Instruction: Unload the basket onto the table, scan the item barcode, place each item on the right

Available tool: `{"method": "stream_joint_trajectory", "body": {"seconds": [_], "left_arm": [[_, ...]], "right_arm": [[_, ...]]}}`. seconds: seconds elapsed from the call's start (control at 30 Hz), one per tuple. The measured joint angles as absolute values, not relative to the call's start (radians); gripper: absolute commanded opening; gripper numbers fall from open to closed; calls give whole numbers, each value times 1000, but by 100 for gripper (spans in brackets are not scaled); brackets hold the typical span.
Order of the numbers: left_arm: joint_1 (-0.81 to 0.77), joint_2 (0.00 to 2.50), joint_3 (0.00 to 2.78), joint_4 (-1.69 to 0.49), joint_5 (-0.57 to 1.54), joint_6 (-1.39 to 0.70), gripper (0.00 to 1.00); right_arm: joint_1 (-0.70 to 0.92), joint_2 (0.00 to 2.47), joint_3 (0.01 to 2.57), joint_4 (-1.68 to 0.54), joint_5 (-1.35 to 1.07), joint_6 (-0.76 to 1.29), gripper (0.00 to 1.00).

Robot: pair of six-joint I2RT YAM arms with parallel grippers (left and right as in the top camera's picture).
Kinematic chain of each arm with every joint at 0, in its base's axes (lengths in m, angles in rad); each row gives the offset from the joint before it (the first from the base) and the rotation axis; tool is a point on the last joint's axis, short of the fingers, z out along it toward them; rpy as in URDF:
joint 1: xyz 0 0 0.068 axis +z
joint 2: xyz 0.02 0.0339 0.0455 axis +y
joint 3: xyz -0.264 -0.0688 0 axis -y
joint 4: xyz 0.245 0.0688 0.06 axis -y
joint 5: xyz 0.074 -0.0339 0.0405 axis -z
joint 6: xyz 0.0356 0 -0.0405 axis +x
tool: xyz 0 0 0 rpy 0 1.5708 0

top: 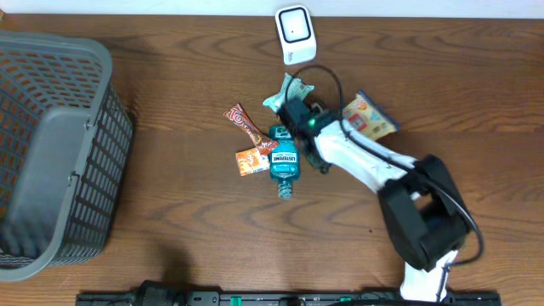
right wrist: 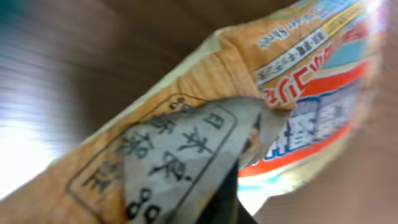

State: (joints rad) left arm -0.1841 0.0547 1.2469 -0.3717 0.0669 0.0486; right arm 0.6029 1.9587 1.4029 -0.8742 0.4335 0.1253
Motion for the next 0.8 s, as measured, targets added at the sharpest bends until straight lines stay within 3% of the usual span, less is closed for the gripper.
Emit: {"method": "stream_joint_trajectory", "body": {"seconds": [0.33,0.5,0.8], "left_arm": [[-184,39,1188,-351,60,49,98],[-184,11,1185,-343,50,49,98],[-184,10,1184,-343,45,49,98]], "right_arm": [[465,1573,1625,-1098,-252,-7,1],[373,1557,1624,-1195,-566,-159,1],[353,1566,1609,-1252,-939,-443,1]]}}
